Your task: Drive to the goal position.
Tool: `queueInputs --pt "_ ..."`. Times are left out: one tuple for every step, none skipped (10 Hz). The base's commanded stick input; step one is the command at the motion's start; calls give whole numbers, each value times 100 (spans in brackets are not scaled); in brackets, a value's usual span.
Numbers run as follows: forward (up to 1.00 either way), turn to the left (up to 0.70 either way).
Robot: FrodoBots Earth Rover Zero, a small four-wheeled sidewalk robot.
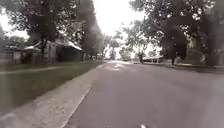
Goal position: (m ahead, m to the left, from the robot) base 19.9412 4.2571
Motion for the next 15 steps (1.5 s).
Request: queueInputs --pt "100 0" --pt "100 -1" --pt "100 -5" --pt "100 -8" --pt "100 -11" --pt "100 -6" --pt "100 -1" --pt "100 0" --pt "100 0" --pt "100 0" --pt "100 0" --pt "100 0" --pt "100 0" --pt "100 0" --pt "100 0"
